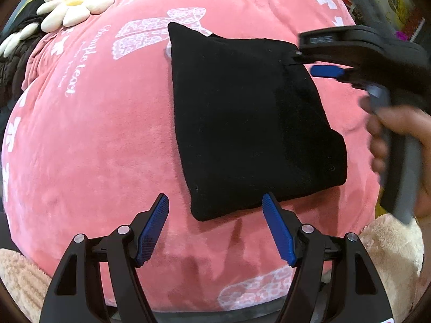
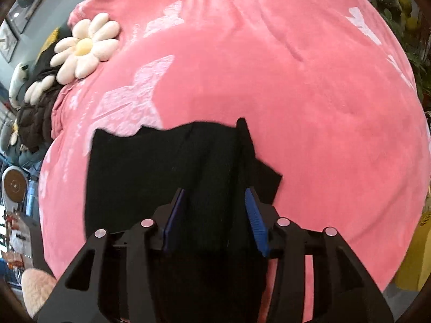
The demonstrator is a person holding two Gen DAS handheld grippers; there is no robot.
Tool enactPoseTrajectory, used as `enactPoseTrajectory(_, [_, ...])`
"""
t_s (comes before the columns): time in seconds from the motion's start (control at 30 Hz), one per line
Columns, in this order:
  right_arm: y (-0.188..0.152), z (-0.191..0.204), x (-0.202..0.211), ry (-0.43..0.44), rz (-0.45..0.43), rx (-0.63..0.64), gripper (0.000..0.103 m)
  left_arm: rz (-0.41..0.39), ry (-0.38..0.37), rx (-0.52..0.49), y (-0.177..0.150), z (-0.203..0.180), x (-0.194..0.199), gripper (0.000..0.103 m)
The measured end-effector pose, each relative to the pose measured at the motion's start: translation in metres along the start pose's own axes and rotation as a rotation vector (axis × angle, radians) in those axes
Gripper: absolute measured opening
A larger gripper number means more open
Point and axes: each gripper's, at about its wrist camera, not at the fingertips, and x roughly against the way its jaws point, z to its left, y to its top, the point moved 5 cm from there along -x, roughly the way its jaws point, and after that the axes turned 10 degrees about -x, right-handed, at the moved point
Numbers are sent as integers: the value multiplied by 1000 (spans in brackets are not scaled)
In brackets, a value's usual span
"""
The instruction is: Fold small clothes
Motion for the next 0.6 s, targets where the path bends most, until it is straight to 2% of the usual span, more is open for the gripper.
enactPoseTrajectory(0.03, [1, 0, -7, 12, 17, 0, 22, 0, -1, 0, 1, 1, -1, 70])
enactPoseTrajectory(0.07, [2, 2, -13, 44, 45, -1, 11, 1, -1, 0, 1, 2, -2, 70])
enactPoseTrajectory(0.1, [4, 3, -8, 42, 23, 4, 8, 0, -4, 0, 1, 3, -3, 70])
enactPoseTrajectory(0.17, [11, 3, 11, 53, -55, 3, 7, -4, -16, 10, 1, 8, -3, 70])
enactPoseTrajectory(0.2, [12, -1, 12, 48, -67, -7, 7, -10, -26, 18, 2, 10, -2, 70])
enactPoseTrajectory(0.27, [7, -11, -13, -5, -2, 0, 7, -18, -54, 40, 2, 16, -4, 70])
enactPoseTrajectory(0.3, [5, -11, -18, 1, 17, -1, 10, -18, -71, 54, 3, 18, -5, 70])
enactPoseTrajectory(0.4, [8, -17, 9, 49, -35, -67, 23, -19, -108, 108, 8, 26, -8, 70])
enactPoseTrajectory(0.47, [3, -26, 34, 81, -76, -108, 43, -36, -148, 147, 14, 34, -5, 70])
enactPoseTrajectory(0.5, [-6, -35, 47, 76, -96, -129, 60, -44, -166, 163, 16, 38, -5, 71])
enactPoseTrajectory(0.53, [-15, -41, 53, 75, -98, -141, 67, -55, -200, 193, 19, 44, -6, 72])
enactPoseTrajectory(0.6, [-39, -52, 56, 90, -54, -159, 67, -61, -252, 251, 24, 52, -12, 74])
